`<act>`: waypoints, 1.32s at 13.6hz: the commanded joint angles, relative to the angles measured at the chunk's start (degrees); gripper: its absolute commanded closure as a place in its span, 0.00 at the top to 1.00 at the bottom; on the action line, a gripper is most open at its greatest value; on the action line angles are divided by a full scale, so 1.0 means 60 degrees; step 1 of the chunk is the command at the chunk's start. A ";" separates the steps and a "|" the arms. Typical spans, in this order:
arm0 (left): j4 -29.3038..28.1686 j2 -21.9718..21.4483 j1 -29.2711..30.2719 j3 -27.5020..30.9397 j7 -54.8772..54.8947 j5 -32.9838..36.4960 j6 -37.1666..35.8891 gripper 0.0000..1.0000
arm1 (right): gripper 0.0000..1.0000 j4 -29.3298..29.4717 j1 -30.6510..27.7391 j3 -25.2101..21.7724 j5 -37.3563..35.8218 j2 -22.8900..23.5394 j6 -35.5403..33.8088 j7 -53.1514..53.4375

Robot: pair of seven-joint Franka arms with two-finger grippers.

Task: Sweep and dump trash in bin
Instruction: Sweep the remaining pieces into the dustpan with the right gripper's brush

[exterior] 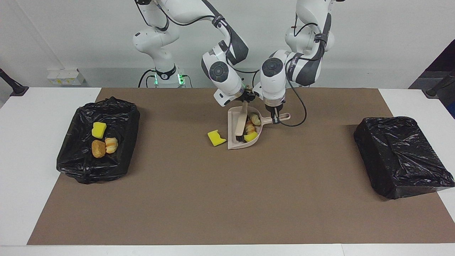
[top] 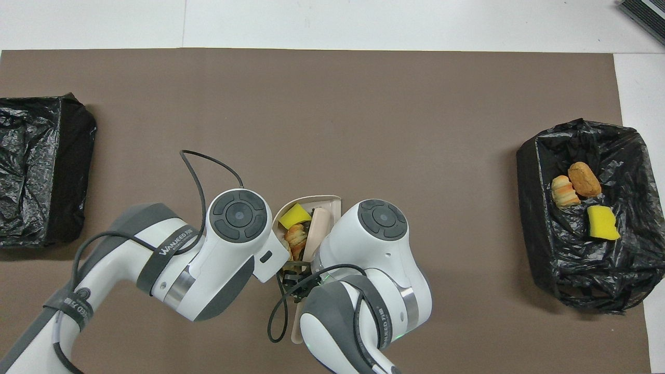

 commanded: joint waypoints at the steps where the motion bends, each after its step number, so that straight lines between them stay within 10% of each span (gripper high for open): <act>1: -0.0243 -0.0070 0.0314 0.0013 -0.0080 -0.0163 0.0433 0.00 | 0.00 -0.0068 -0.0792 0.0016 -0.1053 -0.0886 -0.1575 -0.0596; 9: -0.0067 0.0253 0.0315 0.0042 -0.0989 -0.0105 0.0566 0.00 | 0.00 -0.1151 -0.1954 0.0075 -0.4702 -0.0906 -0.2140 -0.1899; 18: -0.0082 0.0194 0.0226 0.0027 -0.0901 -0.0105 0.0448 0.00 | 0.00 -0.1035 -0.0517 0.0104 -0.1135 -0.0405 0.0616 -0.2133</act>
